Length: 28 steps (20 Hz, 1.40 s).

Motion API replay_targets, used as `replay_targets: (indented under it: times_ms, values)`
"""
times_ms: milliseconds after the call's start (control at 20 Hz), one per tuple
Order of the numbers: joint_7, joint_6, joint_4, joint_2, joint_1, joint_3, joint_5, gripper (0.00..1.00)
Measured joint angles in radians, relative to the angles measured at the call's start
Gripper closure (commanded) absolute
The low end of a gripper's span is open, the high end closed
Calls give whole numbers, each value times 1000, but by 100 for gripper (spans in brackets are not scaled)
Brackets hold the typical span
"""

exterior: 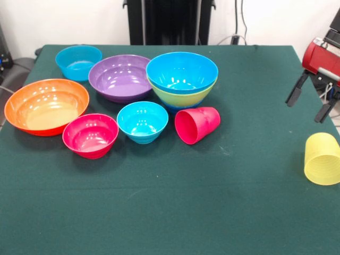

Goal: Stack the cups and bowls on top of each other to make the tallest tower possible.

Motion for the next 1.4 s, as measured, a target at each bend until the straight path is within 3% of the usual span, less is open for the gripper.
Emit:
replay_targets:
  times_ms: [1400]
  values:
    - [0,0,1,6,0,36,-6,0]
